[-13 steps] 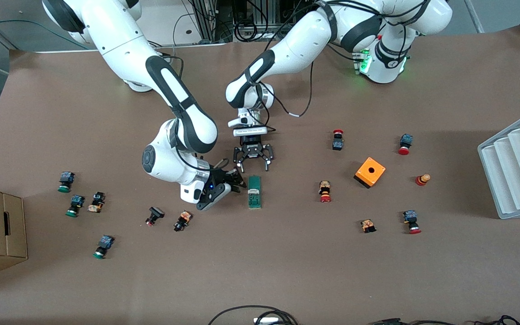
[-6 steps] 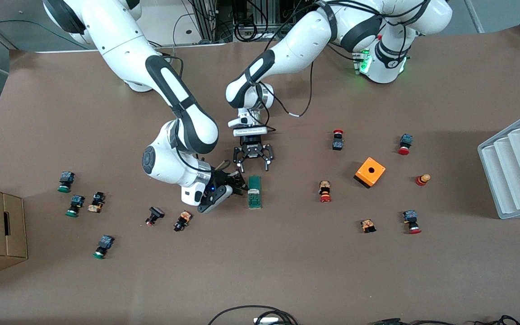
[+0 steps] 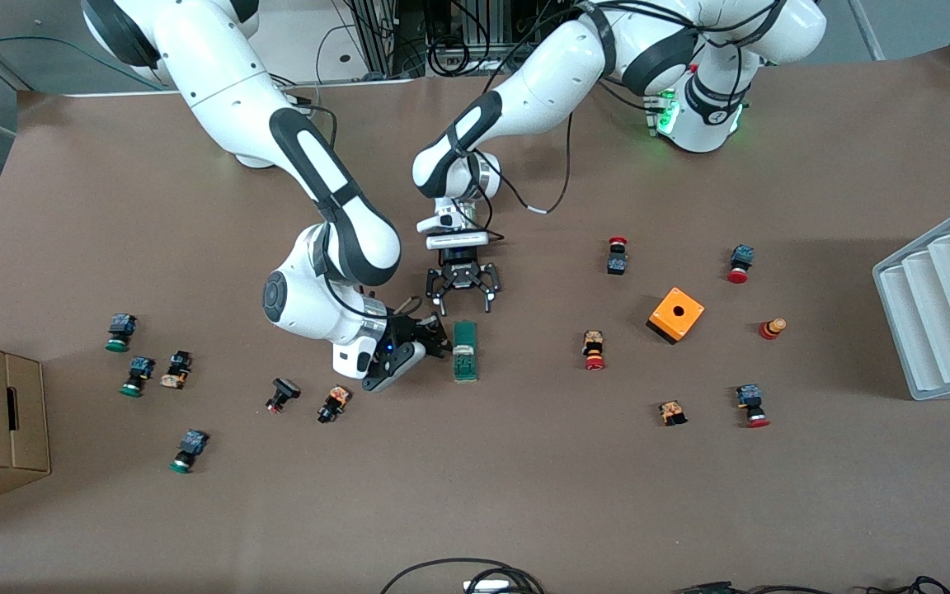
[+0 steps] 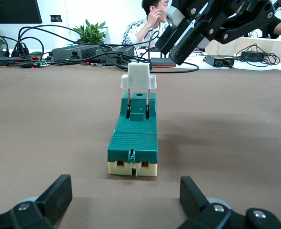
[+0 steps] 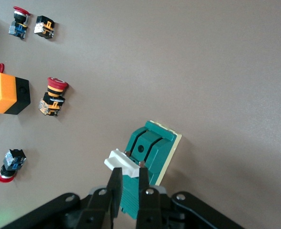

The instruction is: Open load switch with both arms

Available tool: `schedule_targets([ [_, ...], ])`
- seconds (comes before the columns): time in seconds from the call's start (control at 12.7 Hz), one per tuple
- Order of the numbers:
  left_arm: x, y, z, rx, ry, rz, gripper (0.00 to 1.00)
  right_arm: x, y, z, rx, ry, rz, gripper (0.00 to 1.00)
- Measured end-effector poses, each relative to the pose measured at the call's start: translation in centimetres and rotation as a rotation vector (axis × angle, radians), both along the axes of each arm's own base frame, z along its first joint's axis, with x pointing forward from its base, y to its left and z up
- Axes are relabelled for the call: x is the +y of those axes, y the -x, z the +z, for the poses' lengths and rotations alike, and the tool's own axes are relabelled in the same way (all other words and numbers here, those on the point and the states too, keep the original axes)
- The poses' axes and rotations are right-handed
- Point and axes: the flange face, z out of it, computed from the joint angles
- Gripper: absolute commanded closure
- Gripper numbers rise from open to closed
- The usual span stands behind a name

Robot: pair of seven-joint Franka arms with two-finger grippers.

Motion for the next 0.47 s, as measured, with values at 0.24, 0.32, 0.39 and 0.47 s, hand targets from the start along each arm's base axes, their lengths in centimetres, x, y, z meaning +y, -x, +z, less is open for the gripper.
schedule_targets([
  [0.24, 0.04, 0.09, -0.18, -0.011, -0.001, -0.002, 0.0, 0.1, -0.1, 0.02, 0.004, -0.011, -0.012, 0.81],
  [0.32, 0.04, 0.09, -0.19, -0.012, 0.0, -0.002, 0.0, 0.33, -0.24, 0.02, 0.006, -0.021, -0.019, 0.81],
  [0.39, 0.04, 0.09, -0.19, -0.012, 0.0, -0.002, 0.0, 0.63, -0.33, -0.14, 0.007, -0.027, -0.022, 0.82],
  [0.47, 0.04, 0.09, -0.19, -0.012, 0.0, -0.002, 0.0, 0.87, -0.43, -0.3, 0.007, -0.028, -0.02, 0.82],
])
